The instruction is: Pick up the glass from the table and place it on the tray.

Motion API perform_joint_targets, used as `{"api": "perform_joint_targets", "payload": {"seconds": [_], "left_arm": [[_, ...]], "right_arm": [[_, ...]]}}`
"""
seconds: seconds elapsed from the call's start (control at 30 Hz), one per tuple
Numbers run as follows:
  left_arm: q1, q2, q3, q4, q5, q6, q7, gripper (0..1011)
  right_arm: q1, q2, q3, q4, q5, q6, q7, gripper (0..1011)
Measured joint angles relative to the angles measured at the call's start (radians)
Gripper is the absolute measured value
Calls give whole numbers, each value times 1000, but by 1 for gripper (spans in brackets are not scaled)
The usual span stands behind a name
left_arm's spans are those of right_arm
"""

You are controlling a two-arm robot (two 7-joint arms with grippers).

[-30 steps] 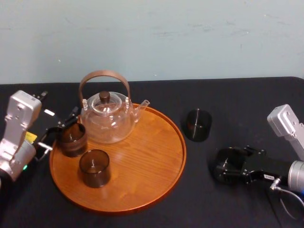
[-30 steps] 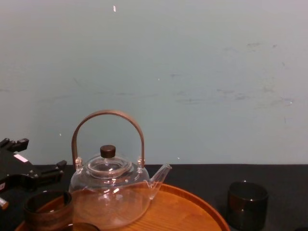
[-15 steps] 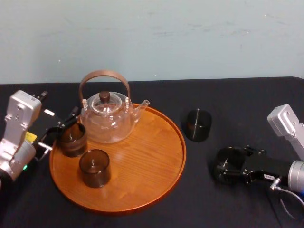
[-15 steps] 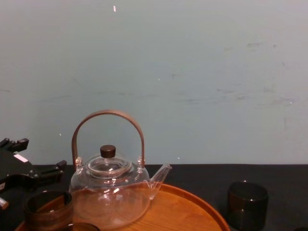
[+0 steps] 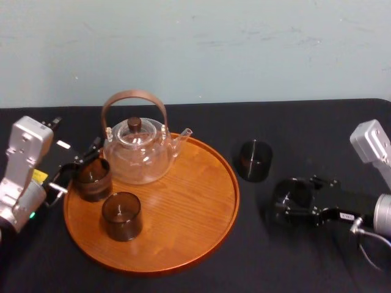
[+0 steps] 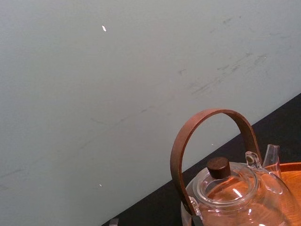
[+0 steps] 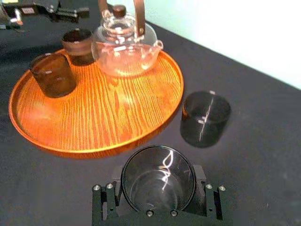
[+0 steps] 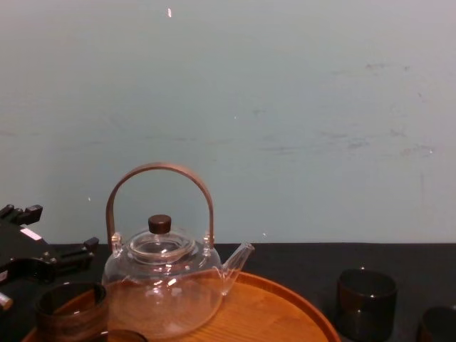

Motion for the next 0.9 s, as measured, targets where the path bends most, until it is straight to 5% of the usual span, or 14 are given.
{"api": "perform_joint_targets", "payload": {"seconds": [0.37,0.9], "left_arm": [[0,0,0,0,0,0,0,1001],[0,0,0,0,0,0,0,1002]], "right_arm": [[95,-15,-47,11,3,-14,42,903],[237,-113,-159,76,-18,-86,98,904]]}}
